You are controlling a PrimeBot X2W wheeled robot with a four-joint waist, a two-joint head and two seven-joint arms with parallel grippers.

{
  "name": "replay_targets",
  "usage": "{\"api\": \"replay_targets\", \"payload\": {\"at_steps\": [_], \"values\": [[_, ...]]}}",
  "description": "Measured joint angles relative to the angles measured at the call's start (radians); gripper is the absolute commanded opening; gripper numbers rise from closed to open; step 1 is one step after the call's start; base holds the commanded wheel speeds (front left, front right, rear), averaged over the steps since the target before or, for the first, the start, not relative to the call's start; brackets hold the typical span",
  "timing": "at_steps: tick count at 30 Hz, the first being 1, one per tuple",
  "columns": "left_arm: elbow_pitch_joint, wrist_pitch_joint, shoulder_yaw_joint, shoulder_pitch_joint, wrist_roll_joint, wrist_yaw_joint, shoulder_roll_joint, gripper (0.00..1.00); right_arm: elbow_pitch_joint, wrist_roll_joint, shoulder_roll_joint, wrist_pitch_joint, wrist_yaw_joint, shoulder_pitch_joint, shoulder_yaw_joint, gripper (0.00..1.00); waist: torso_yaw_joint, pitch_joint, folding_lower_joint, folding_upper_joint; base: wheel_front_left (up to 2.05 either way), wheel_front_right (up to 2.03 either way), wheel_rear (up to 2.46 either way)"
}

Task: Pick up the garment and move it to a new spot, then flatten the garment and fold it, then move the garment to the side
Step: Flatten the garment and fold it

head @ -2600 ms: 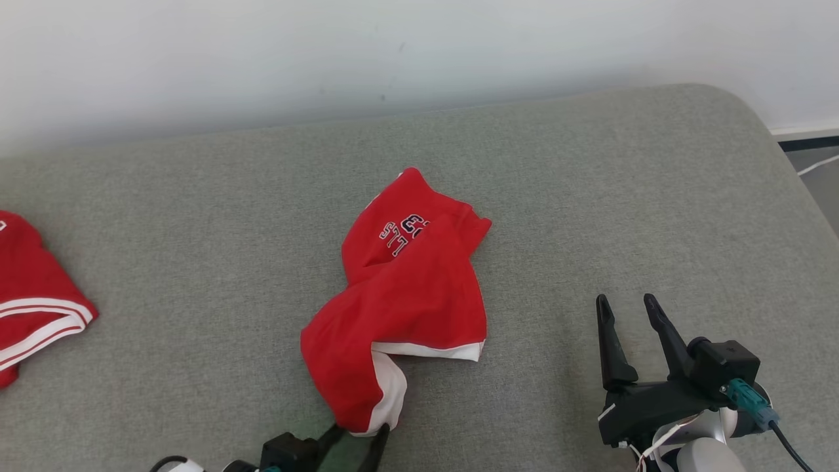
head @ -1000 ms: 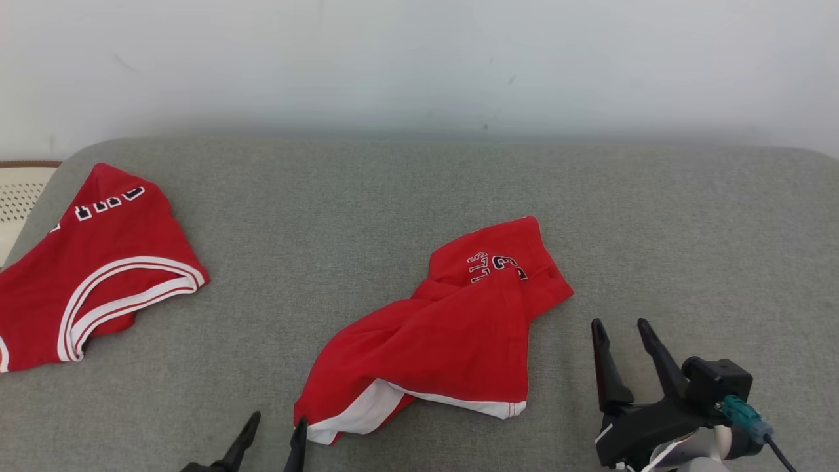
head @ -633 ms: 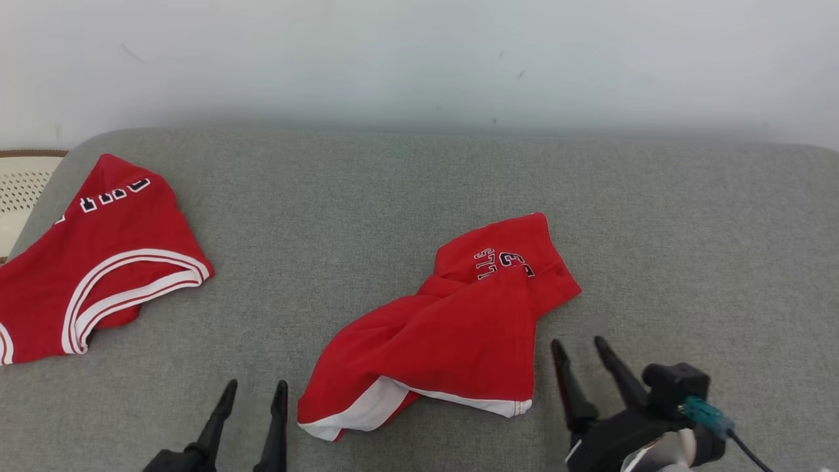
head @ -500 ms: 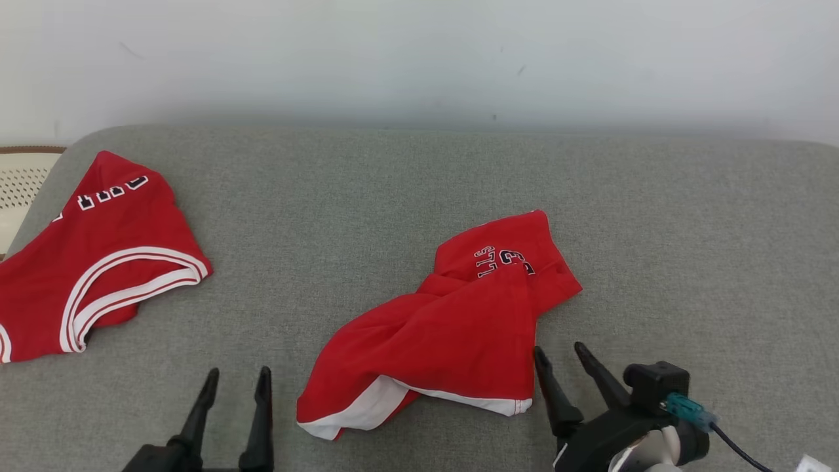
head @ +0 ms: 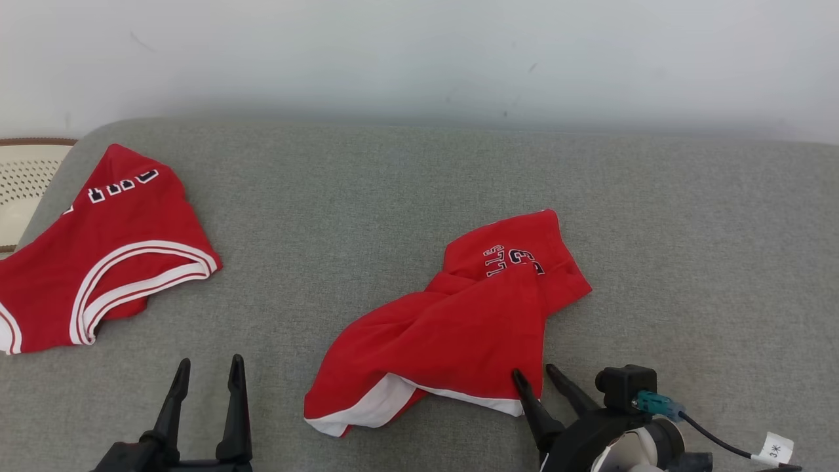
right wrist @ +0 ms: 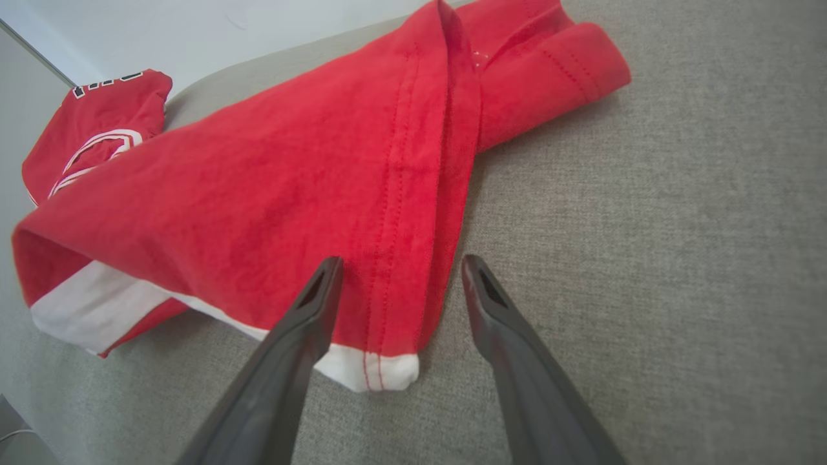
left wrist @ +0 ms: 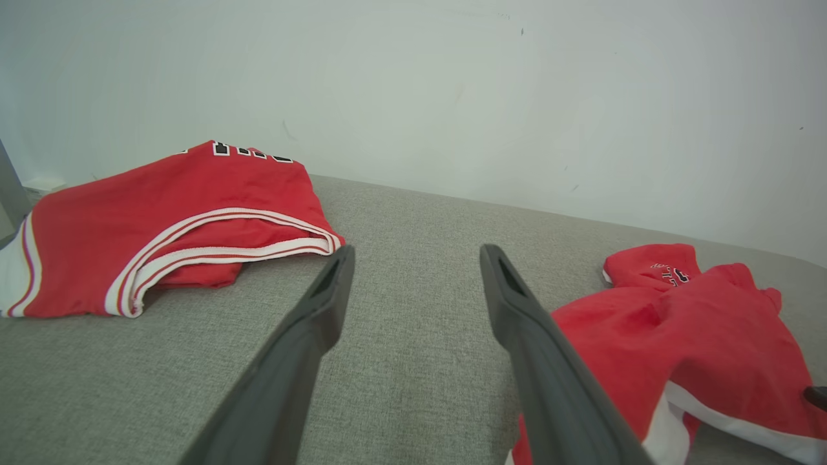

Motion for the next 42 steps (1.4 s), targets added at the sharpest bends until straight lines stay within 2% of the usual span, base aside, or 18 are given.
{"api": "replay_targets", "payload": {"at_steps": [1,2,3,4,11,15,19,24,28,38,39,40,41,42], "values": [[0.000,0.000,0.001,0.000,0.002,-0.002,-0.002,1.00,0.004,0.006,-0.001,0.000,0.000,-0.006,0.007,0.60,0.002,0.000,0.0000,0.0000,0.00,0.00,0.00],[0.002,0.000,0.005,0.000,0.002,-0.008,-0.004,1.00,0.011,0.015,-0.002,0.001,0.000,-0.010,0.016,0.44,0.005,-0.001,0.0000,0.0000,0.00,0.00,0.00],[0.005,0.000,0.009,0.000,0.002,-0.009,-0.005,1.00,0.018,0.022,-0.003,0.001,0.000,-0.012,0.025,0.08,0.007,-0.001,0.0000,0.0000,0.00,0.00,0.00],[0.007,0.000,0.012,0.000,0.003,-0.013,-0.005,1.00,0.025,0.028,-0.004,0.000,0.000,-0.014,0.029,0.00,0.009,-0.001,0.0000,0.0000,0.00,0.00,0.00],[0.011,0.000,0.035,0.003,0.005,-0.017,-0.008,1.00,0.033,0.078,-0.029,-0.015,0.000,-0.037,0.052,0.00,0.001,0.000,0.0000,0.0001,0.00,0.00,0.00],[0.013,0.000,0.044,0.015,0.004,-0.016,-0.009,1.00,-0.037,0.145,-0.060,0.002,0.000,-0.044,0.057,0.00,-0.017,0.001,0.0000,0.0000,0.00,0.00,0.00],[0.016,0.000,0.041,0.018,0.001,-0.016,-0.009,1.00,-0.125,0.171,-0.130,0.041,0.000,-0.034,0.038,0.00,-0.040,0.000,0.0001,0.0000,0.00,0.00,0.00],[0.015,0.000,0.028,0.021,-0.004,-0.005,-0.010,1.00,-0.271,0.193,-0.190,0.130,0.000,0.041,0.003,0.00,-0.068,-0.006,0.0000,0.0000,0.00,0.00,0.00],[0.013,0.000,0.016,0.035,-0.009,0.006,-0.010,1.00,-0.420,0.223,-0.209,0.248,0.000,0.133,-0.024,0.00,-0.093,-0.010,0.0000,0.0000,0.00,0.00,0.00],[0.011,0.000,0.004,0.038,-0.013,0.018,-0.010,1.00,-0.533,0.174,-0.206,0.394,0.000,0.283,-0.163,0.00,-0.105,-0.016,0.0000,0.0000,0.00,0.00,0.00],[0.012,0.000,0.004,0.039,-0.013,0.018,-0.010,1.00,-0.539,0.172,-0.200,0.405,0.000,0.291,-0.170,0.21,-0.105,-0.017,0.0000,0.0000,0.00,0.00,0.00],[0.013,0.000,0.003,0.039,-0.013,0.018,-0.010,1.00,-0.540,0.154,-0.194,0.413,0.000,0.296,-0.182,0.81,-0.105,-0.018,0.0000,0.0000,0.00,0.00,0.00],[0.014,0.000,0.003,0.039,-0.013,0.018,-0.010,1.00,-0.541,0.137,-0.188,0.415,0.000,0.301,-0.195,1.00,-0.105,-0.018,0.0000,0.0000,0.00,0.00,0.00],[0.016,0.000,0.003,0.039,-0.014,0.018,-0.010,1.00,-0.540,0.124,-0.179,0.415,0.000,0.305,-0.213,1.00,-0.105,-0.019,0.0000,0.0000,0.00,0.00,0.00]]}}
